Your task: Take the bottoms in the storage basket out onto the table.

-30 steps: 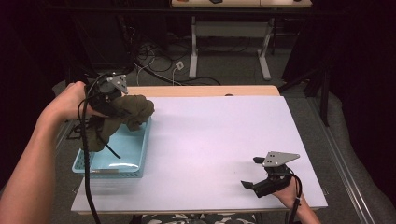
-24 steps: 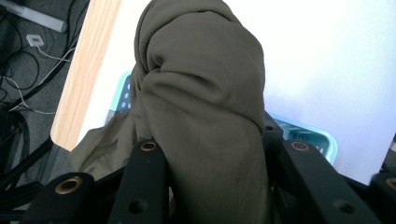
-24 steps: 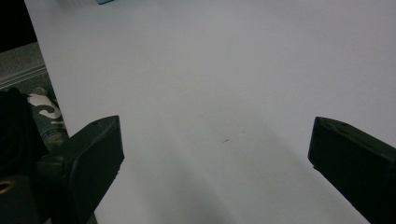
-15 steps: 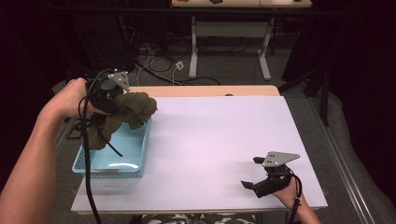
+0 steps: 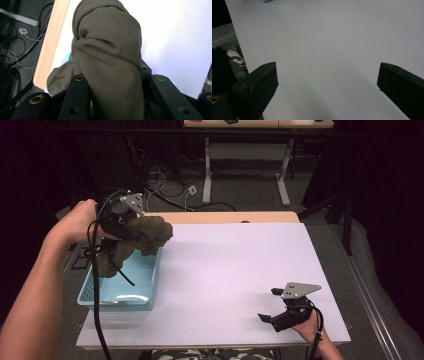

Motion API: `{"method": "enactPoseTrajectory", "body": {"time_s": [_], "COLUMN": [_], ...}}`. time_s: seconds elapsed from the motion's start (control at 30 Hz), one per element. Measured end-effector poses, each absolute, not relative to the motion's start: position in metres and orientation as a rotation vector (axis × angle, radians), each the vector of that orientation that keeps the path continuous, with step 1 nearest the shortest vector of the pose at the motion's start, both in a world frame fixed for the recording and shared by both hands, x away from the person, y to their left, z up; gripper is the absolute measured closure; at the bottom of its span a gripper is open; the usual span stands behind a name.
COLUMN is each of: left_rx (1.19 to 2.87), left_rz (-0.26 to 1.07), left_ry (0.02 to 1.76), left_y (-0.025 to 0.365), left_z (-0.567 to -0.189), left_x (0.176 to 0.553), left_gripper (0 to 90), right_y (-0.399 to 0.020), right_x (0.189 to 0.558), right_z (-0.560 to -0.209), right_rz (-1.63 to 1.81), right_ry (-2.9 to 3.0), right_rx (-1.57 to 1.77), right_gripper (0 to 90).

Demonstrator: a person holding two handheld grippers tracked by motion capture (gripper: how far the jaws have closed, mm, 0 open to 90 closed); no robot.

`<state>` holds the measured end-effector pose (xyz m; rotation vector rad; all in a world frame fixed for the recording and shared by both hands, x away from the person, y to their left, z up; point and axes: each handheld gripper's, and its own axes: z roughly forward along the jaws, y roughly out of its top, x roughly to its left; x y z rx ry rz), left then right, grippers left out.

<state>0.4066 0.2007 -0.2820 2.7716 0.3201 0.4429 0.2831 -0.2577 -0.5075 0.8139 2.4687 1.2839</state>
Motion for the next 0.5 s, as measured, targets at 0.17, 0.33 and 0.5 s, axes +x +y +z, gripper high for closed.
{"method": "enactPoseTrajectory", "body": {"time_s": [0.17, 0.33, 0.5], "left_rx": [2.769, 2.767, 2.773], "left_rz": [0.449, 0.451, 0.445], "left_ry": [0.308, 0.303, 0.290], "left_y": [0.1979, 0.1944, 0.1910], "left_z": [-0.2786, -0.2782, -0.2767], "left_x": [0.4060, 0.4067, 0.4088], "left_gripper": [65.8, 65.8, 65.8], "right_y": [-0.2575, -0.2574, -0.2575], "right_x": [0.2832, 0.2835, 0.2837], "right_z": [-0.5077, -0.5080, -0.5080], "right_rz": [1.286, 1.291, 1.288], "right_ry": [2.470, 2.469, 2.473], "right_rx": [0.816, 0.813, 0.813], "right_gripper": [3.2, 3.2, 3.2]}}
